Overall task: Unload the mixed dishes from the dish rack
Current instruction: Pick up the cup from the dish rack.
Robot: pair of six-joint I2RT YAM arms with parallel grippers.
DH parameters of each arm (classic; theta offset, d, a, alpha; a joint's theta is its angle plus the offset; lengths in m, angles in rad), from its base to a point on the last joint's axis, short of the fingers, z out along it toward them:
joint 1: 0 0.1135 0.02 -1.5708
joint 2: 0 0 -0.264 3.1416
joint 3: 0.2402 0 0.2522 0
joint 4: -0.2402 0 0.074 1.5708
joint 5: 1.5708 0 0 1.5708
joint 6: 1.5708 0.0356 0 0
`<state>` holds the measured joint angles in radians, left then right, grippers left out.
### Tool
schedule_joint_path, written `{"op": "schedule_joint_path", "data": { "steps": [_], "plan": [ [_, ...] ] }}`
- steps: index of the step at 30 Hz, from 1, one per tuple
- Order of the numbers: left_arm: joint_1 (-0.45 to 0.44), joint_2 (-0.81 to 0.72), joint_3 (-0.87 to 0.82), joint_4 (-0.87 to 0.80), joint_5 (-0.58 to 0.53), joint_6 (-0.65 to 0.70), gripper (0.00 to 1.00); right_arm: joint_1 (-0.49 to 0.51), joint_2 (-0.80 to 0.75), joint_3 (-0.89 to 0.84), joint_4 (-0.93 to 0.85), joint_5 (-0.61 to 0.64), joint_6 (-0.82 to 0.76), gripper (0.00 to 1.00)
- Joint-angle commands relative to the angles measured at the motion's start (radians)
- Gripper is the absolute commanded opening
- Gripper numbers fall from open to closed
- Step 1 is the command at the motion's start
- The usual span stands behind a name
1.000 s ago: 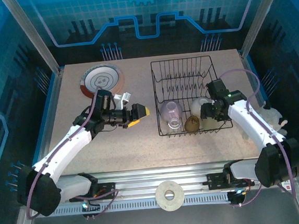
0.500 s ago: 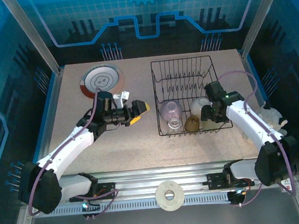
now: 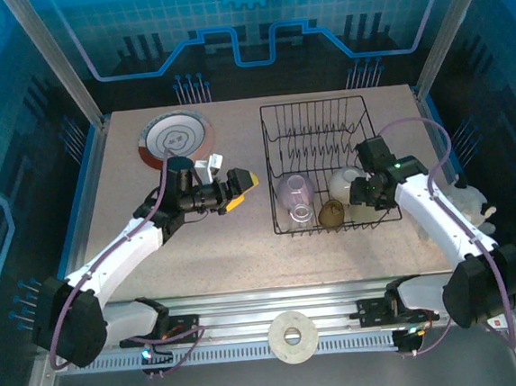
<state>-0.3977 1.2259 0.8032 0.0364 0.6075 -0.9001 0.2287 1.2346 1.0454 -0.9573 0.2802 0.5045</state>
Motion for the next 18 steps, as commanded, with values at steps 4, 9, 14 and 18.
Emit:
{"op": "schedule_joint_path", "data": {
  "steps": [4, 9, 14, 18],
  "plan": [
    [-0.009, 0.0, 0.018, 0.049, 0.027, -0.015, 0.99, 0.009, -0.073, 0.128, -0.069, 0.012, 0.007, 0.38],
    [-0.009, -0.002, 0.002, 0.117, 0.048, -0.028, 0.99, 0.011, -0.108, 0.232, -0.08, -0.069, 0.006, 0.35],
    [-0.008, 0.033, 0.003, 0.21, 0.115, -0.05, 0.99, 0.021, -0.118, 0.3, -0.031, -0.296, 0.035, 0.34],
    [-0.01, 0.072, 0.006, 0.296, 0.152, -0.076, 0.99, 0.023, -0.094, 0.32, 0.011, -0.502, 0.088, 0.32]
  ]
}}
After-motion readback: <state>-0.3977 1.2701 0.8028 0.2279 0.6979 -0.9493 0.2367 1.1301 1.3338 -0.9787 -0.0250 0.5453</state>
